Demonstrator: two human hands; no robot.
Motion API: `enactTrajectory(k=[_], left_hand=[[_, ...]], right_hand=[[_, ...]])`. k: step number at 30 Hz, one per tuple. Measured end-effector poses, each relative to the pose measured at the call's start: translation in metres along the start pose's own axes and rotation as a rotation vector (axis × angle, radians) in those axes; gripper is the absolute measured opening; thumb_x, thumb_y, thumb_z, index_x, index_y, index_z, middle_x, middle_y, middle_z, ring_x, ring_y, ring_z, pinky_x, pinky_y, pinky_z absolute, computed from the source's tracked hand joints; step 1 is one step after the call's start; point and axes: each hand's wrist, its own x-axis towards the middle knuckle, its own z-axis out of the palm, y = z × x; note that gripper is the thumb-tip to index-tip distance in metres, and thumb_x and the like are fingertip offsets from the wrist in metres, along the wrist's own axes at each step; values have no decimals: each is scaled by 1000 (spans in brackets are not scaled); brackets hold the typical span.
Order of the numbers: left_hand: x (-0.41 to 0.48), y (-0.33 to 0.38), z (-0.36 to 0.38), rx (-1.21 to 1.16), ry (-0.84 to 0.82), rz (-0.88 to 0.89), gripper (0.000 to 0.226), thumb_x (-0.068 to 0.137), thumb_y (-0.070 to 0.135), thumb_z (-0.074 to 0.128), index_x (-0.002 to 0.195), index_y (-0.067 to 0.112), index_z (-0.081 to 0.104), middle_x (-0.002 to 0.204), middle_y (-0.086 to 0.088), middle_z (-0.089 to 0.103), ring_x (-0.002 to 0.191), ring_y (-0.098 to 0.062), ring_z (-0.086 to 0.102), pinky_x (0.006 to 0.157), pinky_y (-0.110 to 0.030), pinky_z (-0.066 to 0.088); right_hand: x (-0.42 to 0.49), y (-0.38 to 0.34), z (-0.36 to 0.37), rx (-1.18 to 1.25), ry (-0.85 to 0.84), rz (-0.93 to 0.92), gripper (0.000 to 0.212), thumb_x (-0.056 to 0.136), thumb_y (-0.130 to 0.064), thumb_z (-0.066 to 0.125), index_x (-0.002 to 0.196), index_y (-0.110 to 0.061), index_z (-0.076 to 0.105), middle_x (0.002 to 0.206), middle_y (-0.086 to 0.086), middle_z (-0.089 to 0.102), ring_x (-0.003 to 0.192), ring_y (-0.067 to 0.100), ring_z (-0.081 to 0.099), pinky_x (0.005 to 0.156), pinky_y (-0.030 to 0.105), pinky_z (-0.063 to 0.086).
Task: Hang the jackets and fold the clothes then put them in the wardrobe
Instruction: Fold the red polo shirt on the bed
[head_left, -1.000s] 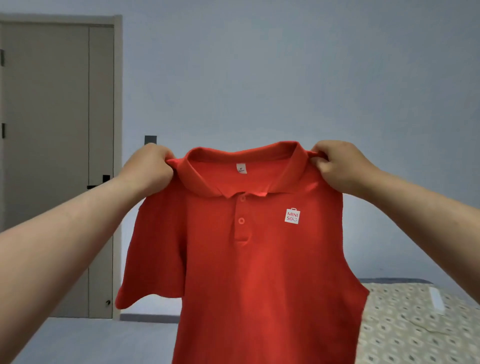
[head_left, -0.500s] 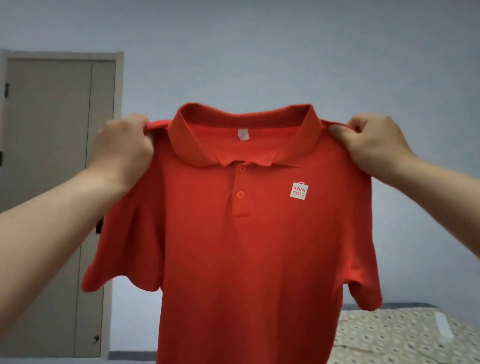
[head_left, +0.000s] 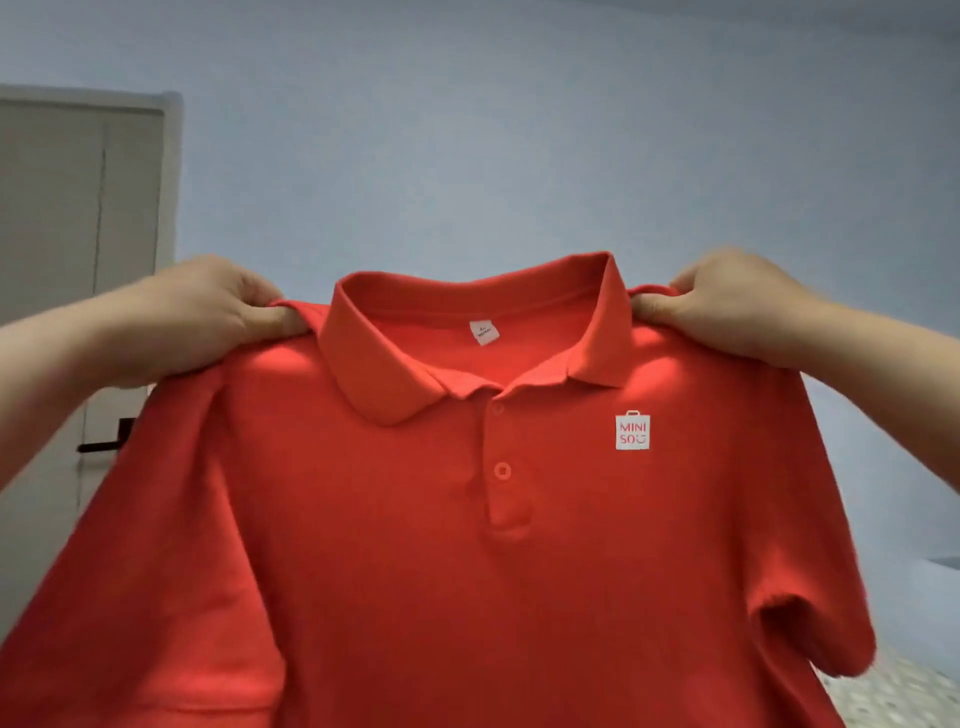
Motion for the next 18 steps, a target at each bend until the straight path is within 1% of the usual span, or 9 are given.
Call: enactTrajectory(k=[2,5,7,8,9,11,13,15,18], left_hand=[[3,-17,7,-143,-198,-33,51,62,70,70,87,27,79,80,-2,77,72,-16,74,58,-26,59],[9,-53,32,-319,-380,-99,78,46,80,80,98,21,78,97,-10,77,86,-24,74,69,-26,60],[7,-77,69,-384,-493,-169,81,52,77,81,105,17,76,107,-16,74,99,-35,71,83,-40,60],[1,-88,92,-407,-540,-206,79,56,75,81,106,15,75,110,-18,73,103,-41,68,90,-48,56],[-9,-99,119,-421,-572,-237,77,59,74,79,107,14,74,110,-19,72,105,-44,66,94,-54,52],[-36,-115,172,-420,-579,-292,64,67,68,75,105,16,75,106,-15,74,99,-38,70,94,-55,52],[-69,-132,224,-413,-525,-325,36,88,48,67,96,13,75,93,-11,76,83,-26,71,89,-53,52],[-111,-153,273,-399,-514,-410,23,101,20,56,91,5,71,84,-8,75,76,-22,66,86,-53,52],[-188,-181,339,-369,-592,-546,22,102,15,52,96,5,72,92,-7,76,88,-24,71,87,-42,52]], right_hand=[[-6,5,0,123,-218,76,65,72,-78,62,68,-13,73,61,3,70,60,20,65,56,31,48],[-18,19,7,377,-549,117,66,62,-74,70,88,-13,77,84,7,77,76,23,74,71,37,58],[-26,33,38,607,-654,125,65,67,-62,71,100,-6,75,101,14,76,88,26,73,84,41,57],[-35,37,62,731,-683,133,61,70,-55,69,102,-3,73,105,16,74,89,25,70,86,39,57],[-46,41,91,844,-701,157,54,74,-49,67,102,-4,72,103,15,72,87,22,68,83,36,57],[-74,45,151,986,-713,269,39,81,-43,63,98,-9,73,98,12,72,82,18,66,79,33,56],[-102,52,210,892,-688,315,39,92,-40,61,97,-3,72,93,15,72,78,20,63,77,36,51],[-132,59,262,625,-664,233,42,98,-40,59,79,-3,66,73,10,66,66,15,55,65,33,45],[-190,72,326,290,-828,81,47,97,-42,59,63,-10,56,60,1,58,53,9,49,59,32,39]])
